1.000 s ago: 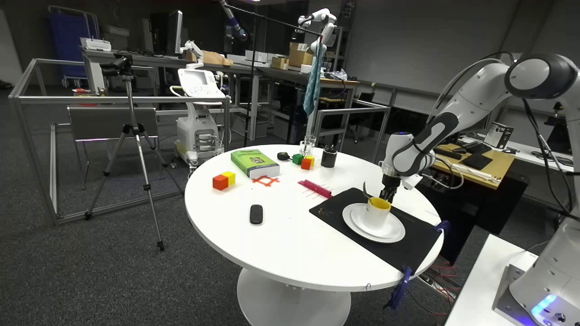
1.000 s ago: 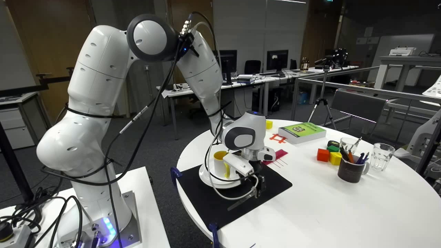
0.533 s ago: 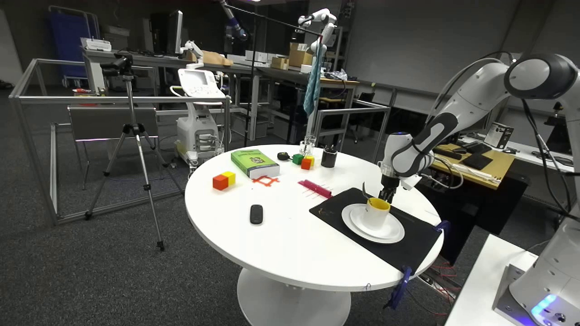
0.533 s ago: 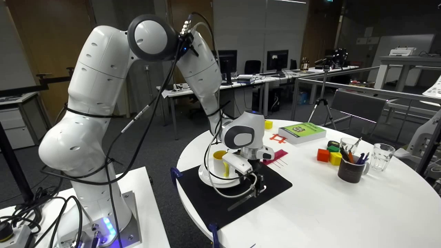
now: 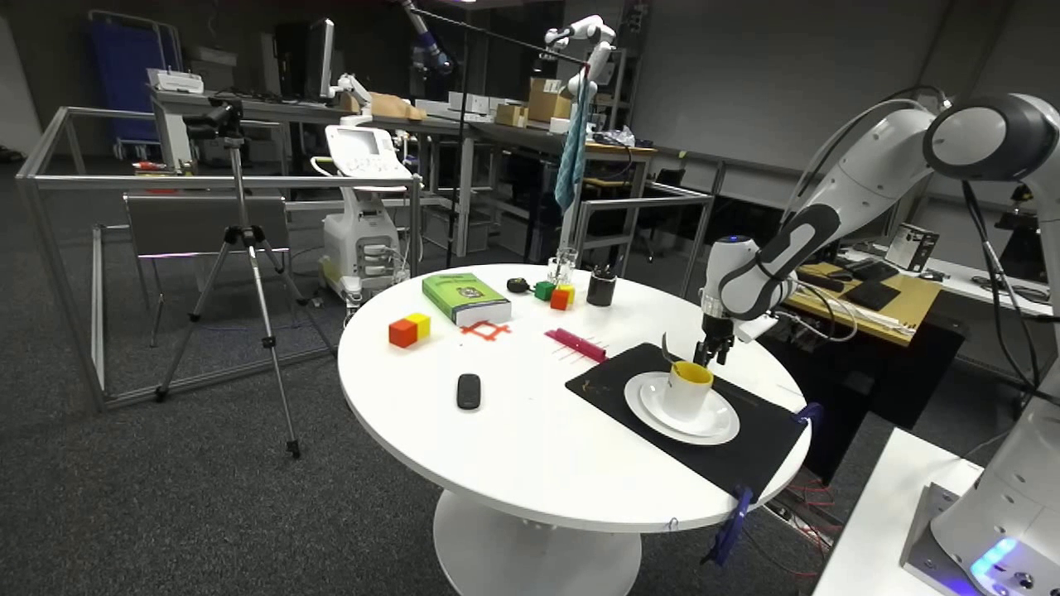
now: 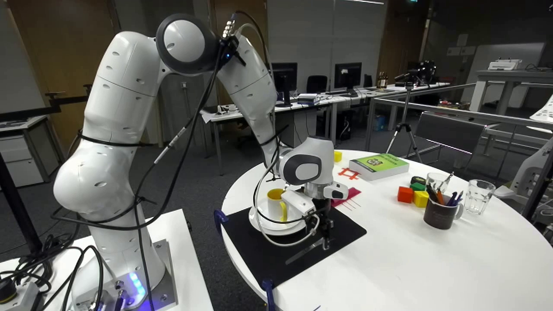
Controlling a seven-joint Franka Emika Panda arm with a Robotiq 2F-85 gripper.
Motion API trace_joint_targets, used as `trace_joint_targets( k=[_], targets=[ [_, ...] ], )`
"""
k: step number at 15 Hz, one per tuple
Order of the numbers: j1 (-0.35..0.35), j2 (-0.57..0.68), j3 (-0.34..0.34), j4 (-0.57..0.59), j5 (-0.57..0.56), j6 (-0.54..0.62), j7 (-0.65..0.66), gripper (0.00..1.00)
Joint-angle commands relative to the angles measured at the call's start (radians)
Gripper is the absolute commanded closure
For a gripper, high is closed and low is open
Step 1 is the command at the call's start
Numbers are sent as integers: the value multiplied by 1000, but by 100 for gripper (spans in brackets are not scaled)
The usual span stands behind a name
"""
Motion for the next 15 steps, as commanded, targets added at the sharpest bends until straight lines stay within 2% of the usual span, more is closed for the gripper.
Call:
trace_joint_targets(
  k=[1,9,15],
  targets=[
    [8,-67,-21,-36,-9,-39,38,0],
    [-81,-96,67,-38,118,-82,-90,0],
    [-134,-89,92,-48,130,-48,-225,0]
  ],
)
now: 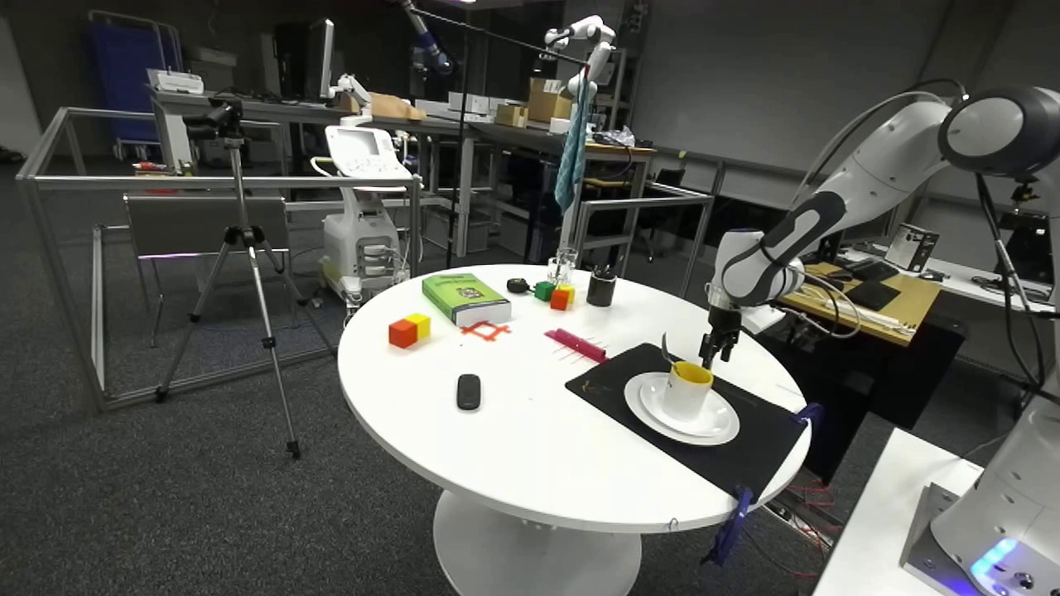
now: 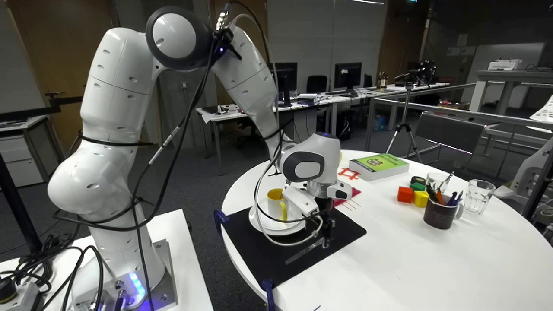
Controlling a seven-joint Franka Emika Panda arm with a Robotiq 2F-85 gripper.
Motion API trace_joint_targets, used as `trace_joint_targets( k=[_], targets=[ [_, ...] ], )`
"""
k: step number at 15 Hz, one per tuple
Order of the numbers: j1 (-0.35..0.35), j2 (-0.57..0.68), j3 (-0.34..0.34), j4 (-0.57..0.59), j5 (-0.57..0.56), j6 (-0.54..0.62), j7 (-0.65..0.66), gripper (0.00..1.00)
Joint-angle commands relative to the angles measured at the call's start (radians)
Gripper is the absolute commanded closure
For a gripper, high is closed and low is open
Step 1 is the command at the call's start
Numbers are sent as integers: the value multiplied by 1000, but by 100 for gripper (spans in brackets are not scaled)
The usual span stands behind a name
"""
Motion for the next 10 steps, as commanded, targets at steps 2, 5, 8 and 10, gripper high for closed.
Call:
trace_joint_targets(
  k=[2,5,8,10],
  targets=[
    [-61,-38,42,-44,31,13,-122,0],
    [-92,-35,73,-55,57,29,-185,0],
    [-107,-32,88,-60,79,34,-224,0],
    [-103,-32,82,-64,70,43,-222,0]
  ],
)
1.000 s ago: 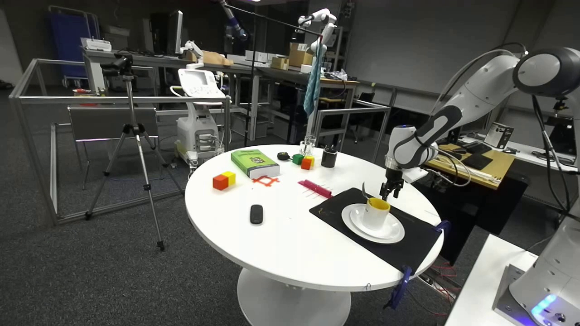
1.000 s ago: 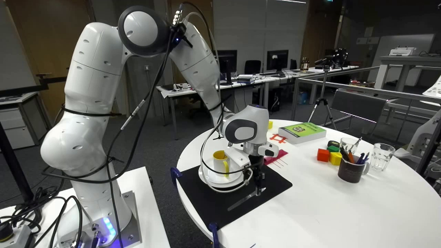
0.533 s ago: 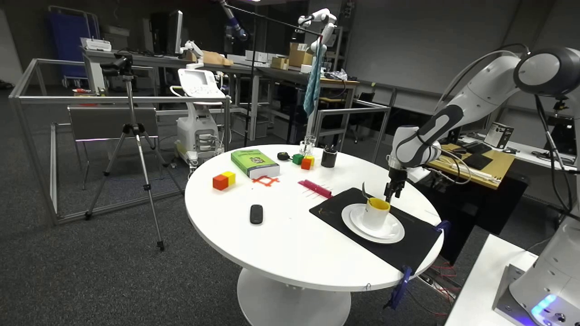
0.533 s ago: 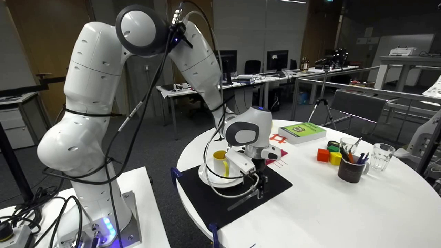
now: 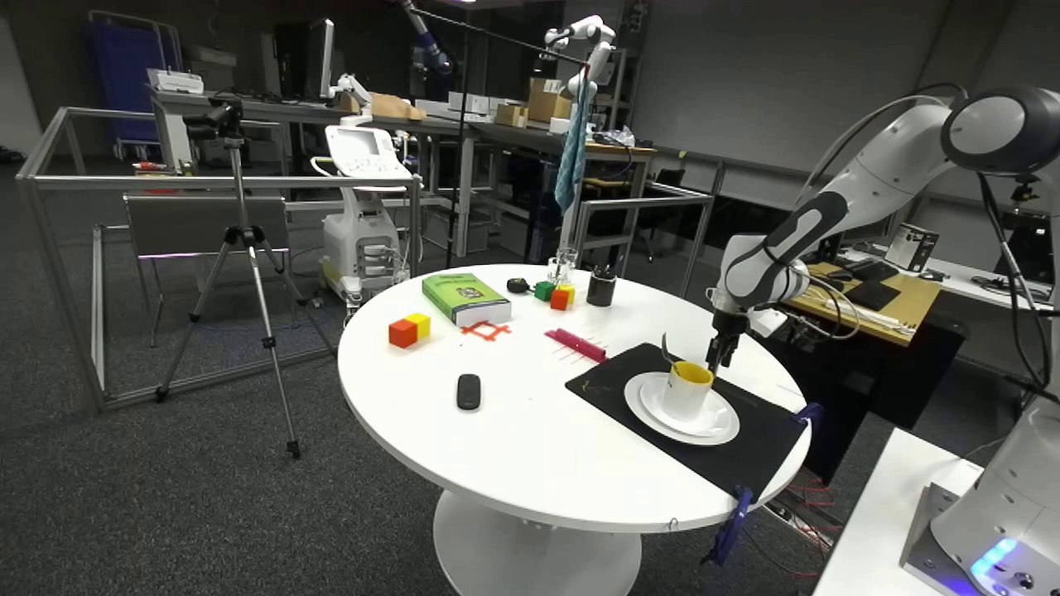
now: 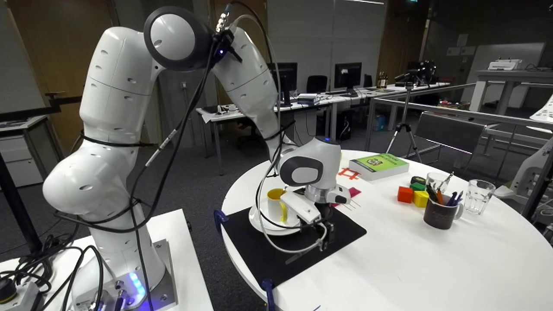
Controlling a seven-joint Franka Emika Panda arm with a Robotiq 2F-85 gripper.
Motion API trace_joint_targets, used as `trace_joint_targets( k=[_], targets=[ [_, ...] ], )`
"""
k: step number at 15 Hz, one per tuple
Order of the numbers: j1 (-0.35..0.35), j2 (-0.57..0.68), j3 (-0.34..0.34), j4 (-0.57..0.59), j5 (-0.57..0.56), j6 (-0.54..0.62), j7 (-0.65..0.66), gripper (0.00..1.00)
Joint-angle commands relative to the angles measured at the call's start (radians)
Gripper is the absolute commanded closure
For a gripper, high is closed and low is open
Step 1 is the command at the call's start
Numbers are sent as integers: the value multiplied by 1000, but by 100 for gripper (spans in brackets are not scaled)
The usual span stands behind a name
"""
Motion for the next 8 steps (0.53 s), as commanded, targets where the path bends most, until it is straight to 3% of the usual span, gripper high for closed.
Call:
trace_joint_targets(
  k=[1,8],
  targets=[
    [-20,-33,10,-43,13,41,-41,0],
    [-18,-16,3,-51,2,88,-30,0]
  ],
)
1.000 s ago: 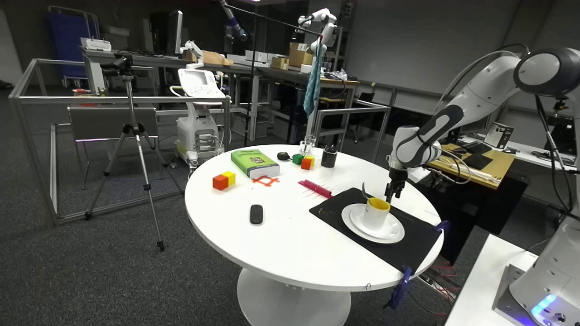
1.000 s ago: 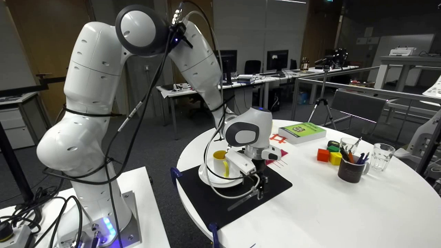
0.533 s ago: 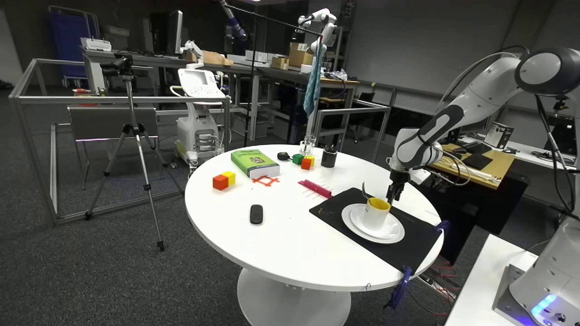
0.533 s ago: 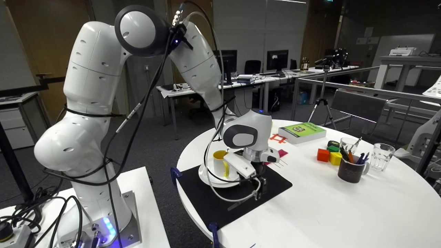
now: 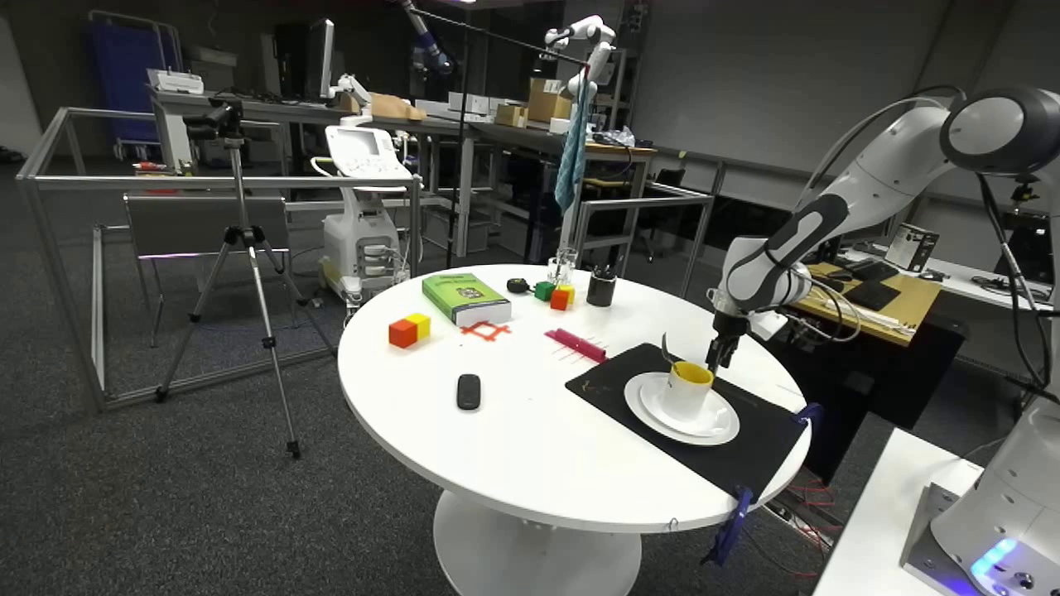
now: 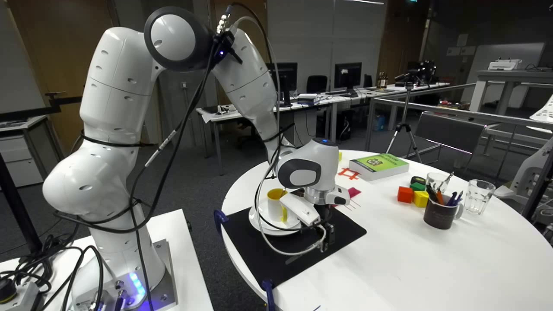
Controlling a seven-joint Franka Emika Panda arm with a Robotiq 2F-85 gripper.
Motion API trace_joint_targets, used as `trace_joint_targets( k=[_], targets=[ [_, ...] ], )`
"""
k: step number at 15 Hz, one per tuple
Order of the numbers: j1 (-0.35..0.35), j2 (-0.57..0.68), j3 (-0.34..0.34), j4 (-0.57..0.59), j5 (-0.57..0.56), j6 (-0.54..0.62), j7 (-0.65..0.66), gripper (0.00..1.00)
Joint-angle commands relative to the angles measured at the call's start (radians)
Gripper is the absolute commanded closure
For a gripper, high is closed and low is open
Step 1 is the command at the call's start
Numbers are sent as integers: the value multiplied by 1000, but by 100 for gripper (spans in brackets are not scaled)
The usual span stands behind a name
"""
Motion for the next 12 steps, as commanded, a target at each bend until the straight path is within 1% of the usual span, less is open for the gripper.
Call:
trace_joint_targets(
  k=[1,10,12],
  targets=[
    [-18,-16,4,-34,2,41,-29,0],
    [-25,-8,7,-51,1,54,-38,0],
    [-28,-2,7,-53,3,60,-39,2]
  ],
)
